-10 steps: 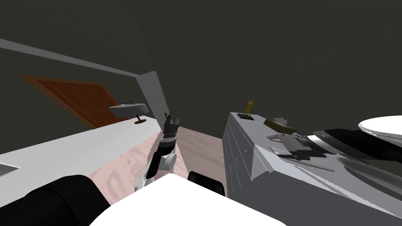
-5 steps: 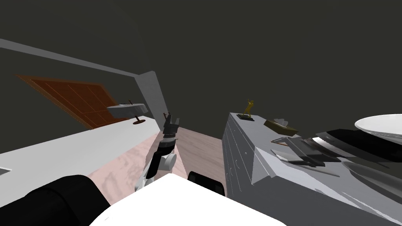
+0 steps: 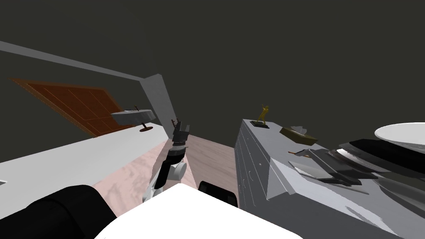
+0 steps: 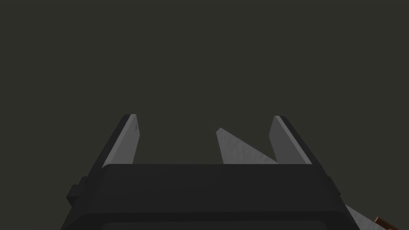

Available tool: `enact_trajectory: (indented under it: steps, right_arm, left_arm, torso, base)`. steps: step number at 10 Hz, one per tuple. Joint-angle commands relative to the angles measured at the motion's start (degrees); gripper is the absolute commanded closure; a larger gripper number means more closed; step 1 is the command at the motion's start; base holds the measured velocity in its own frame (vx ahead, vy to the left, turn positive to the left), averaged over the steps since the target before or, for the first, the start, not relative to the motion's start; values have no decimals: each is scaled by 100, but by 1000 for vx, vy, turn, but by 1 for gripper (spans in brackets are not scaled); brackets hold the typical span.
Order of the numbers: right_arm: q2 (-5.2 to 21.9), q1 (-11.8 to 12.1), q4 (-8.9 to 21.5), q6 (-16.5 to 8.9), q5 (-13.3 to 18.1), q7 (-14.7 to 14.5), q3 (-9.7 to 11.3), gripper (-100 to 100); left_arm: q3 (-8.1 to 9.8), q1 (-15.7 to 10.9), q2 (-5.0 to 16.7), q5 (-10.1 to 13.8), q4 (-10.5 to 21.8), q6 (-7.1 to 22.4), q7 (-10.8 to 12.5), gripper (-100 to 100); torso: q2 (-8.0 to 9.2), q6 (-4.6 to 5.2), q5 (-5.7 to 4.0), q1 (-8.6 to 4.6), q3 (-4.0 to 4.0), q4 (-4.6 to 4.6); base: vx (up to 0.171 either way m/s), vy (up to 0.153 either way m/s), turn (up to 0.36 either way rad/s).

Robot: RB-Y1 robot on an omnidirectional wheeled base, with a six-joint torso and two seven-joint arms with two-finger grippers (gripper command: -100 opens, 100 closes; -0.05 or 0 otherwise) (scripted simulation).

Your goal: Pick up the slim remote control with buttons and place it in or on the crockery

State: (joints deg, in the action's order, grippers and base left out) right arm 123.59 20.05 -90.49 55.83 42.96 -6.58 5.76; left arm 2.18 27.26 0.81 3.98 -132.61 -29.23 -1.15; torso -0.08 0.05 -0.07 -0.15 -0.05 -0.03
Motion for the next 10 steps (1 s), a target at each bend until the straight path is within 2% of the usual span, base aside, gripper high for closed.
enact_trajectory:
  steps: [1,2,3,4,5,7,8,9,10]
  right_arm:
    - [204,135,16,57,66,-90,129,-100]
    - [318,246,21,85,105,-144,189,-100]
    - [318,246,21,85,105,-144,189,-100]
    - [492,440,15,131,166,-233,294,-100]
    - [492,440,15,131,166,-233,294,-100]
    - [582,617,-18,158,210,-298,391,-100]
    - [582,617,-18,158,210,-298,391,-100]
    - [574,701,40,175,194,-302,276,-100]
    - [575,693,37,177,195,-308,290,0]
  left_arm:
    - [0,0,0,0,0,0,0,0]
    - [0,0,0,0,0,0,0,0]
    - [0,0,0,0,0,0,0,0]
    - [0,0,0,0,0,0,0,0]
    - [0,0,0,0,0,0,0,0]
    - [0,0,0,0,0,0,0,0]
    - [0,0,0,0,0,0,0,0]
    - [0,0,0,0,0,0,0,0]
    - [0,0,0,0,0,0,0,0]
  torso:
    - [0,0,0,0,0,0]
    - [-7,0,-1,-6,-4,-2]
    - [-14,-1,-3,-9,-8,-4]
    - [-10,-1,-3,-7,-7,-3]
    - [-13,0,-2,-8,-8,-3]
    - [-5,-1,-2,-4,-4,-2]
    - [-9,-2,-2,-2,-6,-3]
    - [-4,-1,-1,1,-3,-2]
    - [6,-1,0,6,3,1]
  base:
    - [70,-47,-12]
    - [87,-54,-9]
    - [61,-40,-1]
    - [78,-43,-8]
    - [68,-39,-5]
    - [56,-28,6]
    - [50,-18,9]
    - [17,-7,1]
    - [0,0,0]
